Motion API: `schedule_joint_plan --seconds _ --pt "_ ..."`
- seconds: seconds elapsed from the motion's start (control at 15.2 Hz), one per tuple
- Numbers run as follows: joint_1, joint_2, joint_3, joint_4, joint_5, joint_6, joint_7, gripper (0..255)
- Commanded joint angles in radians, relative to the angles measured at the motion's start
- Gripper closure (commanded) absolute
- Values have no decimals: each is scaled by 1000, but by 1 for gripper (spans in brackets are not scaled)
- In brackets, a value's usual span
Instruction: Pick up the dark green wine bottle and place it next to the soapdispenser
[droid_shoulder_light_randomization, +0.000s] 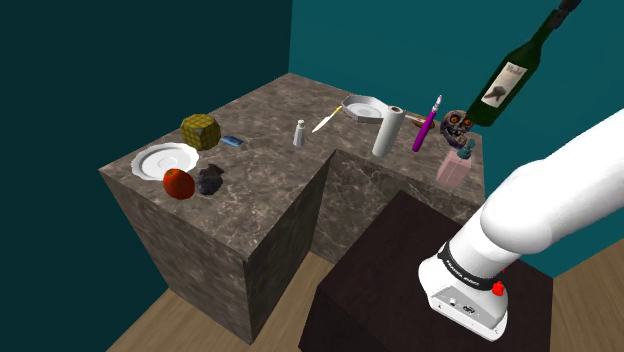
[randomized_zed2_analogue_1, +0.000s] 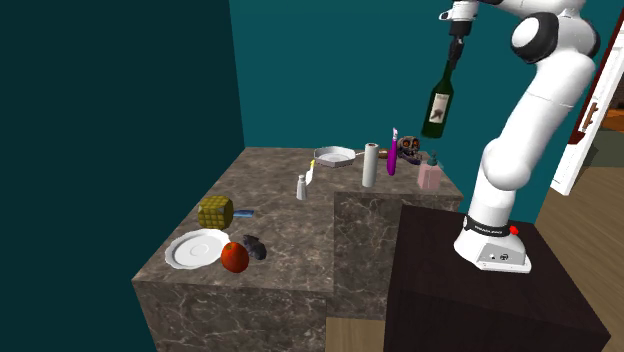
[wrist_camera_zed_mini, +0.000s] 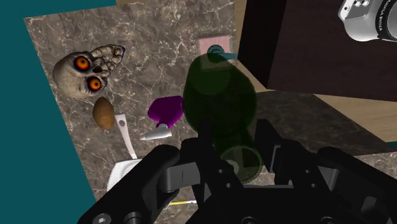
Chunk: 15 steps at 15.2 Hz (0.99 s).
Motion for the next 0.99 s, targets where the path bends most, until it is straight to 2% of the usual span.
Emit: schedule_joint_plan --seconds 0.0,0.13,0.2,0.26,0.33,0.4,0.92 --pt "10 90 -113 67 63 3 -100 255" --pt "-4 234 -258 148 193 -4 -231 255" --pt "-50 336 -326 195 294 -18 -316 255" --pt "-134 438 -359 249 400 -42 -396 255" --pt "-238 518 -351 308 483 -70 -454 255" --pt "-339 571 -317 365 537 -95 -488 255" --pt "-143 435 -352 127 391 78 -424 255"
